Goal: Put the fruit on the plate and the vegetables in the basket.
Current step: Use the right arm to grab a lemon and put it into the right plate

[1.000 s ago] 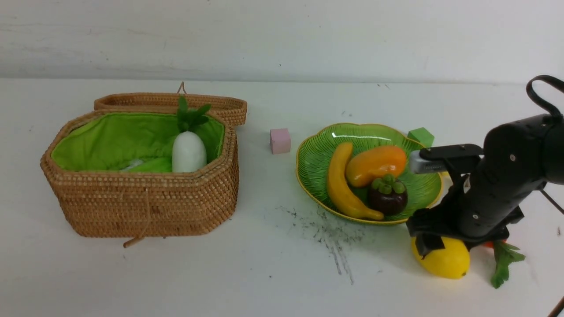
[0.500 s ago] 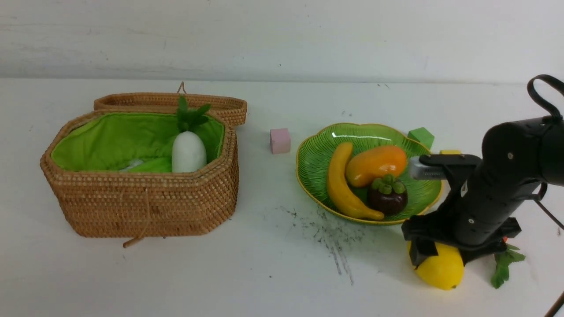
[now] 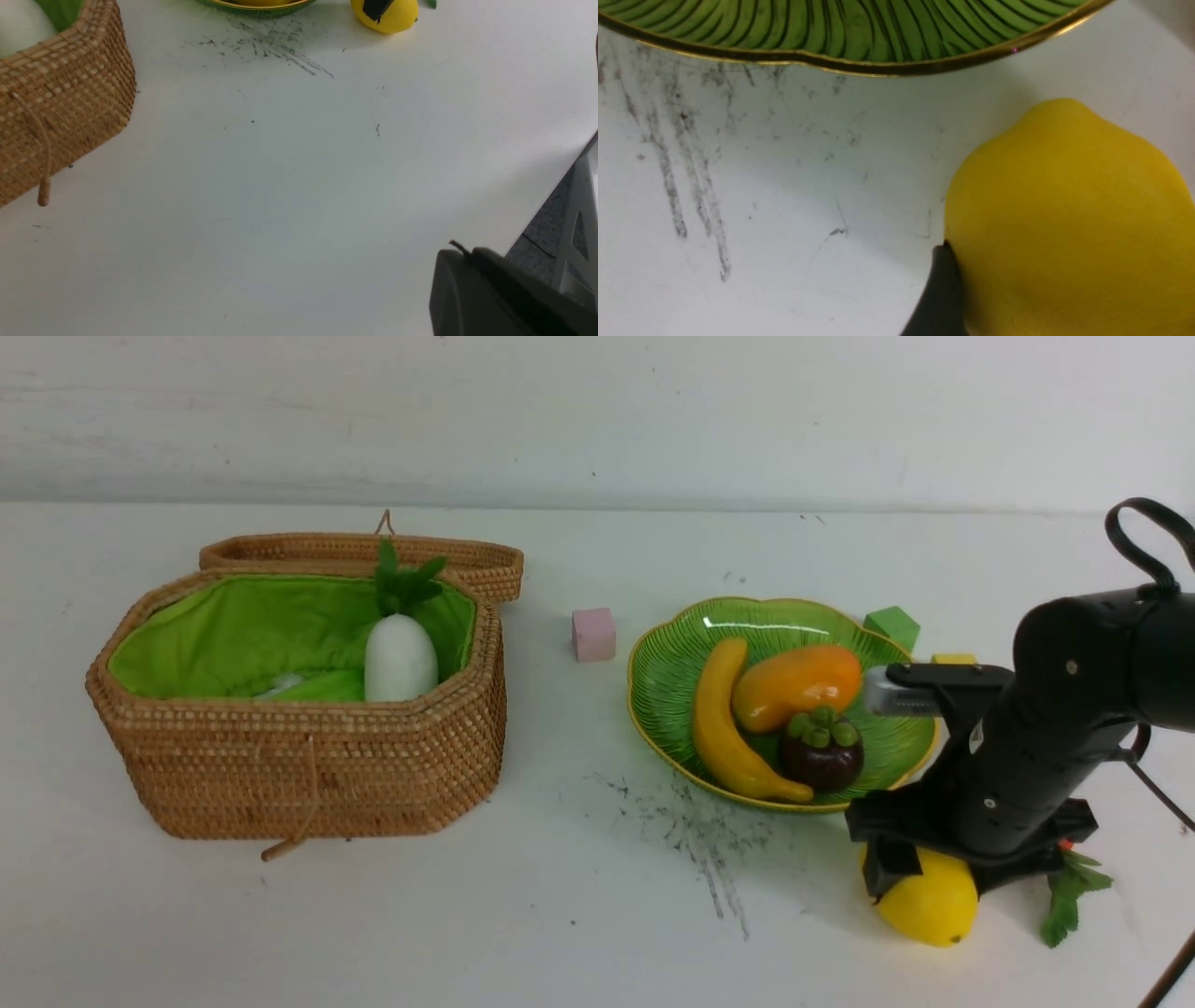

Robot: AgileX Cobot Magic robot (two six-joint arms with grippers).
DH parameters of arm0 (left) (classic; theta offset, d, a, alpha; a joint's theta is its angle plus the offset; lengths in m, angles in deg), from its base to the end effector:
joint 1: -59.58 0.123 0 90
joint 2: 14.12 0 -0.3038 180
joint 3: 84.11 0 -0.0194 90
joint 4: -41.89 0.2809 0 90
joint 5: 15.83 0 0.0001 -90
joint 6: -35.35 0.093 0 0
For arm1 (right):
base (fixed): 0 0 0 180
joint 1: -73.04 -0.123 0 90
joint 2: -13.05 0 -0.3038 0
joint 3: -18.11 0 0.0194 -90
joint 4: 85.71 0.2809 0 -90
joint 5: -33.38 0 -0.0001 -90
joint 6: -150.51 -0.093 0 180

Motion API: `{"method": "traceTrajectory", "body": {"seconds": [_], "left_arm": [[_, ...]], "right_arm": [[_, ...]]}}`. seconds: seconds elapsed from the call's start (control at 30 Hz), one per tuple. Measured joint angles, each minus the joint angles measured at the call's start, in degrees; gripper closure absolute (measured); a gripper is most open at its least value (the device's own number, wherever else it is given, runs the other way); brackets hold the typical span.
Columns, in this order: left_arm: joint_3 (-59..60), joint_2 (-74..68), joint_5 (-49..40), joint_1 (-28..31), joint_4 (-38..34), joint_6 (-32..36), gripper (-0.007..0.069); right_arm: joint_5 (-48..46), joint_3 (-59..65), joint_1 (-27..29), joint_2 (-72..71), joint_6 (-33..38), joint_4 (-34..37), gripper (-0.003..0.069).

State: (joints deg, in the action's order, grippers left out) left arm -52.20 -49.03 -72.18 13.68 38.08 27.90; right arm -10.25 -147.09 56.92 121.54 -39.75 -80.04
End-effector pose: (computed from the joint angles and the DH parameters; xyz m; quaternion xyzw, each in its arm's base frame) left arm 0.0514 -0.0604 0.3745 0.2866 0.8310 -0.2431 0.4101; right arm 0.3469 0.1069 0.1828 -0.0191 0.9926 0.0629 0.1021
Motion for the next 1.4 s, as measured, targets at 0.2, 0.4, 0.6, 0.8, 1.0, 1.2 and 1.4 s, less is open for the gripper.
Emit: {"method": "traceTrajectory", "body": {"seconds": [0.2, 0.4, 0.6, 0.8, 1.0, 1.2, 1.4], "left_arm": [[0.0, 0.0, 0.0, 0.0, 0.0, 0.0, 0.0621], [0.0, 0.0, 0.0, 0.0, 0.0, 0.0, 0.0622], [0.0, 0.0, 0.0, 0.0, 0.0, 0.0, 0.0623], [0.0, 0.0, 1.7, 0.0, 0.0, 0.0, 0.0624], [0.0, 0.0, 5.7, 0.0, -0.1, 0.0, 0.0624], [0.0, 0.0, 5.8, 0.0, -0.6, 0.0, 0.0624], [0.0, 0.0, 5.8, 0.0, -1.2, 0.0, 0.0623]], "right_arm": [[-0.8, 0.1, 0.0, -0.8, 0.0, 0.0, 0.007], [-3.3, 0.8, 0.0, -4.8, -0.1, 0.0, 0.0074], [-4.9, -0.4, 0.0, -10.2, -0.2, 1.4, 0.0074], [7.8, -5.3, -0.1, -10.8, 2.0, 4.8, 0.0074], [17.6, -9.5, -0.8, -4.5, 7.8, 8.4, 0.0074], [18.6, -11.4, -1.2, -0.4, 13.7, 8.5, 0.0067], [20.1, -11.5, -1.2, -0.2, 14.3, 8.4, -0.0019]]}}
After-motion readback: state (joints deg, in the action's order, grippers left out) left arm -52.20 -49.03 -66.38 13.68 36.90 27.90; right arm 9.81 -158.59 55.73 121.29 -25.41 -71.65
